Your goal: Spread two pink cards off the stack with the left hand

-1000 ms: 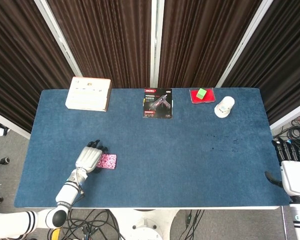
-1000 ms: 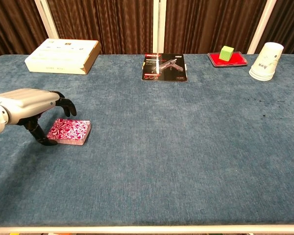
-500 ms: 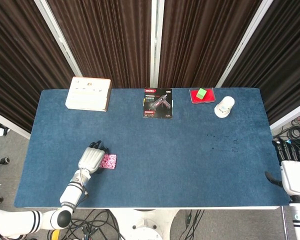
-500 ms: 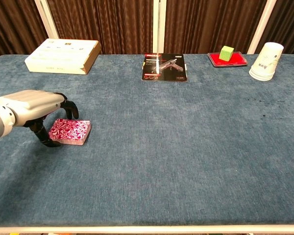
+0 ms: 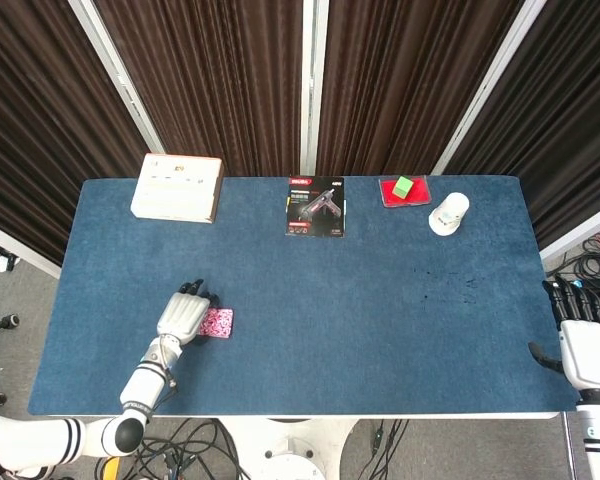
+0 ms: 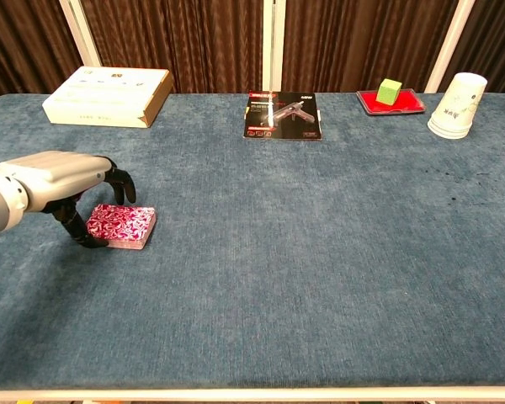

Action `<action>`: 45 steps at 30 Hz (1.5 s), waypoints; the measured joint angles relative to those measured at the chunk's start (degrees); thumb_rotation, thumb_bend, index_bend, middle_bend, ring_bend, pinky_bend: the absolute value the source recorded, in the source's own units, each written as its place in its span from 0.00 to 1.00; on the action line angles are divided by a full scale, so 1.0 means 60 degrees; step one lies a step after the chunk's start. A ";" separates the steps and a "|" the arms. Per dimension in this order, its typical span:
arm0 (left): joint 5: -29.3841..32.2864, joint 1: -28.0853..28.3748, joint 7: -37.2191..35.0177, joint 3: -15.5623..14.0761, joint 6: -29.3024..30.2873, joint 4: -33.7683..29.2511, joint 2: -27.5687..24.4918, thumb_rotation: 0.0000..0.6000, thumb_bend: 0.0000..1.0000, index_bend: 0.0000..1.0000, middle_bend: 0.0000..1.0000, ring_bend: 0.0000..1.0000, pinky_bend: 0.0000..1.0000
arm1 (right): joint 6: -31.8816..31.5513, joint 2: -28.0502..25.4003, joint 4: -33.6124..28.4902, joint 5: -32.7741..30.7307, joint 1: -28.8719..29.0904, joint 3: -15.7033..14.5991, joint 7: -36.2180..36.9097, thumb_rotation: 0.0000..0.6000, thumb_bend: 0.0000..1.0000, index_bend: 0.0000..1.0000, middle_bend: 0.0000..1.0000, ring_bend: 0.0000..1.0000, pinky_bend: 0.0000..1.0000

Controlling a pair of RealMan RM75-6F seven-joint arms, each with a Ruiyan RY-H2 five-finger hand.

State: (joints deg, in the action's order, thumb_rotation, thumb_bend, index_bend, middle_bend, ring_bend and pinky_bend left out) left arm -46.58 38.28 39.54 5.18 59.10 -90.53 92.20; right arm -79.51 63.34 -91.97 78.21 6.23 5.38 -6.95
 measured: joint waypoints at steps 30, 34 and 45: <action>0.0094 0.0155 -0.0163 -0.0256 0.0107 0.0073 0.0067 1.00 0.22 0.32 0.34 0.07 0.13 | 0.0099 0.0066 0.0096 -0.0103 0.0029 -0.0005 0.0012 1.00 0.13 0.00 0.00 0.00 0.00; 0.0003 0.0142 -0.0285 -0.0250 0.0123 0.0093 0.0075 1.00 0.23 0.32 0.35 0.08 0.14 | 0.0089 0.0083 0.0118 -0.0109 0.0030 0.0004 0.0023 1.00 0.13 0.00 0.00 0.00 0.00; -0.0150 0.0117 -0.0572 -0.0189 0.0131 0.0134 0.0045 1.00 0.24 0.36 0.38 0.11 0.14 | 0.0142 0.0109 0.0162 -0.0138 0.0045 -0.0002 0.0044 1.00 0.13 0.00 0.00 0.00 0.00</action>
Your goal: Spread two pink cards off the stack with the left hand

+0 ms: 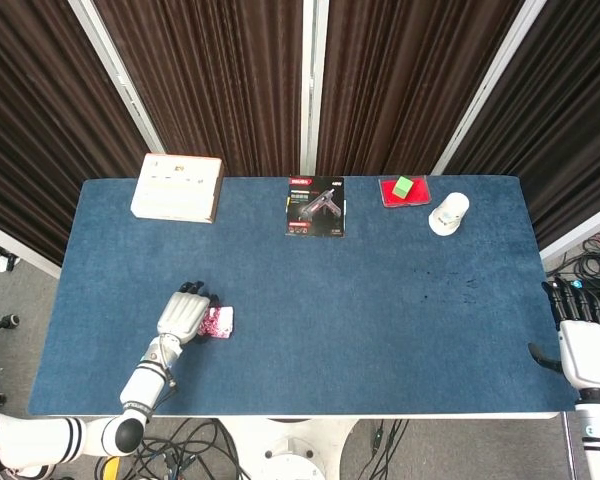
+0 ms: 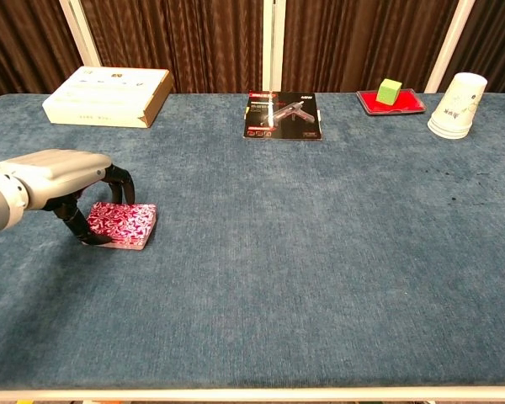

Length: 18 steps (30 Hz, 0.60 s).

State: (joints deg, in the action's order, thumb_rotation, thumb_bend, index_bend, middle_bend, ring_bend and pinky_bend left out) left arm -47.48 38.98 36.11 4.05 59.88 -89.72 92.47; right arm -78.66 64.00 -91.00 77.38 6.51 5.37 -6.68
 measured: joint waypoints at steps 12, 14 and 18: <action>-0.0383 -0.0098 -0.0514 -0.0002 -0.0018 0.0152 0.0035 1.00 0.26 0.40 0.43 0.15 0.14 | 0.0054 0.0008 0.0028 -0.0065 0.0004 0.0002 0.0026 1.00 0.13 0.00 0.00 0.00 0.00; -0.0462 -0.0139 -0.0686 0.0016 -0.0023 0.0178 0.0041 1.00 0.26 0.42 0.45 0.17 0.15 | 0.0052 0.0015 0.0031 -0.0069 0.0005 0.0003 0.0019 1.00 0.13 0.00 0.00 0.00 0.00; -0.0611 -0.0236 -0.1037 0.0045 -0.0036 0.0266 0.0054 1.00 0.27 0.43 0.45 0.17 0.15 | 0.0037 0.0006 0.0012 -0.0081 0.0002 0.0011 -0.0017 1.00 0.13 0.00 0.00 0.00 0.00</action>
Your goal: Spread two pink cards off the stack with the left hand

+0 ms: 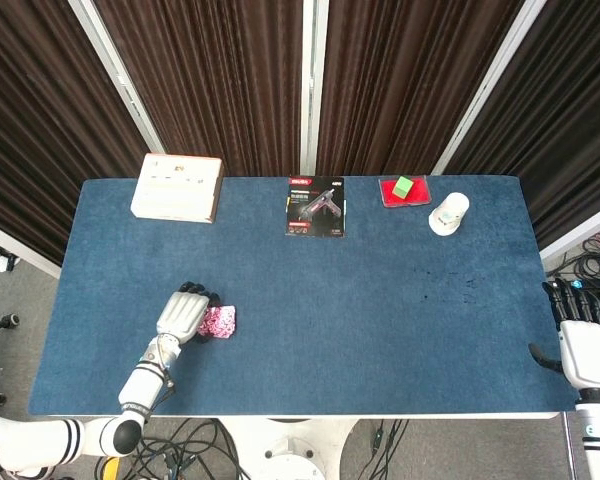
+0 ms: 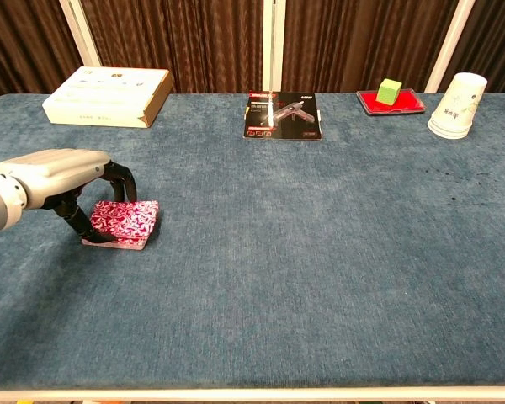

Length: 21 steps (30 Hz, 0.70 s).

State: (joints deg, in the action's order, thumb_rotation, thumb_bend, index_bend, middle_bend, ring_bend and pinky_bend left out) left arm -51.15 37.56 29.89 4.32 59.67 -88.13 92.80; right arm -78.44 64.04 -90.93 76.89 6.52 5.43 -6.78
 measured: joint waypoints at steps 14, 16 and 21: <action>-0.0122 -0.0105 -0.0832 0.0496 -0.0133 0.0367 -0.0425 1.00 0.27 0.44 0.47 0.19 0.15 | -0.0016 -0.0030 -0.0183 -0.0023 0.0026 0.0013 -0.0248 1.00 0.13 0.00 0.00 0.00 0.00; -0.0100 -0.0107 -0.0969 0.0585 -0.0159 0.0612 -0.0455 1.00 0.27 0.45 0.48 0.20 0.15 | -0.0035 -0.0034 -0.0215 -0.0017 0.0026 0.0015 -0.0281 1.00 0.13 0.00 0.00 0.00 0.00; -0.0077 -0.0114 -0.1481 0.0790 -0.0336 0.1746 -0.0385 1.00 0.27 0.46 0.48 0.21 0.14 | -0.0043 -0.0063 -0.0314 -0.0016 0.0037 0.0017 -0.0377 1.00 0.13 0.00 0.00 0.00 0.00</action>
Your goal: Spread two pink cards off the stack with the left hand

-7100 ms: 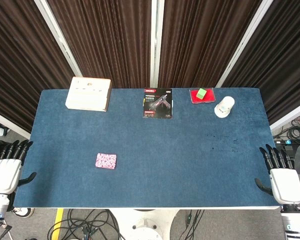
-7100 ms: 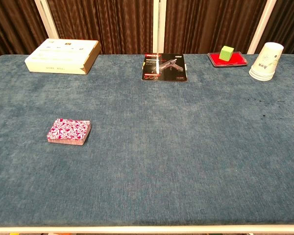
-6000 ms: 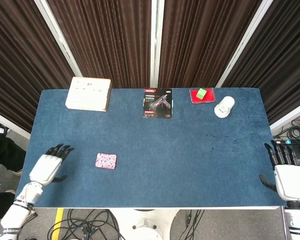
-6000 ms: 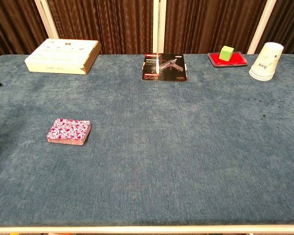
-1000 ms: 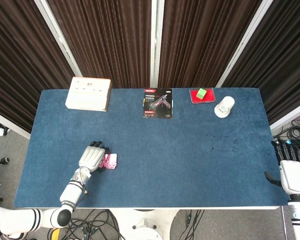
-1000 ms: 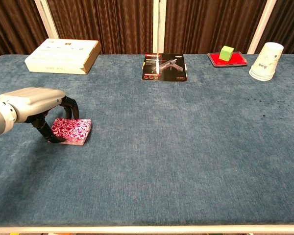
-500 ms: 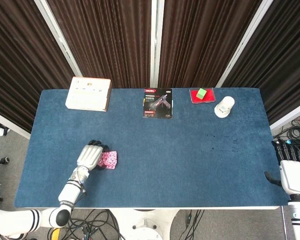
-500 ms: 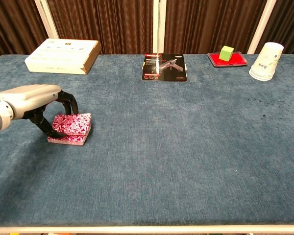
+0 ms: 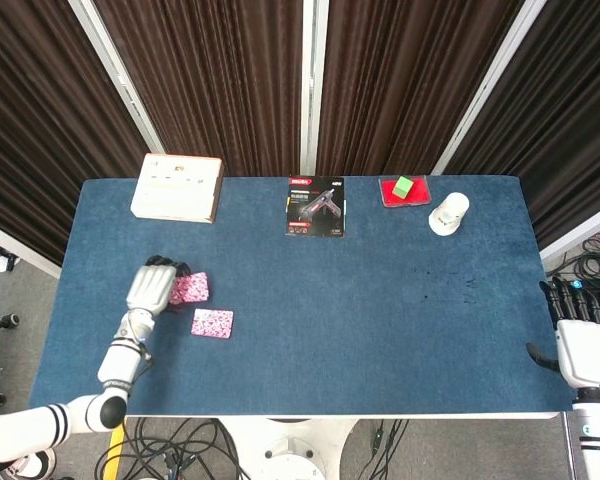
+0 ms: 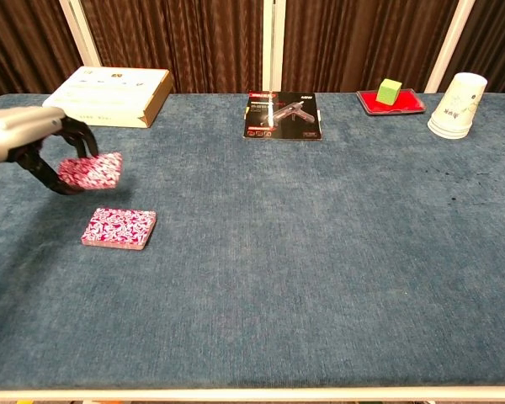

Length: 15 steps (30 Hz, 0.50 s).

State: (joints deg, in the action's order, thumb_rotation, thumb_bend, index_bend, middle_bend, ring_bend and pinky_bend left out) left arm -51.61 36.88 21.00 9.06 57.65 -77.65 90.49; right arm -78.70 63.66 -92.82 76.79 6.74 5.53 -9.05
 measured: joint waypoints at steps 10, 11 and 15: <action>-0.0211 -0.0066 -0.1596 0.0219 -0.0872 0.2404 0.0585 1.00 0.26 0.41 0.44 0.20 0.13 | -0.0159 -0.0059 -0.0103 0.0141 -0.0016 0.0012 -0.0021 1.00 0.13 0.00 0.00 0.00 0.00; -0.0265 -0.0093 -0.1767 0.0222 -0.0995 0.2516 0.0628 1.00 0.26 0.38 0.43 0.19 0.13 | -0.0192 -0.0037 -0.0057 0.0209 -0.0017 0.0007 0.0035 1.00 0.13 0.00 0.00 0.00 0.00; -0.0560 -0.0165 -0.2197 0.0240 -0.1168 0.2670 0.0666 1.00 0.24 0.28 0.31 0.12 0.11 | -0.0340 0.0081 0.0152 0.0363 -0.0026 0.0015 0.0205 1.00 0.13 0.00 0.00 0.00 0.00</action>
State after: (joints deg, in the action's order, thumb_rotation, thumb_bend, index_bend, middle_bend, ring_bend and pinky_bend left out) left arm -54.97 35.89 7.82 10.50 50.64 -61.63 94.48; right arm -80.73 64.14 -91.91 78.97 6.59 5.62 -7.82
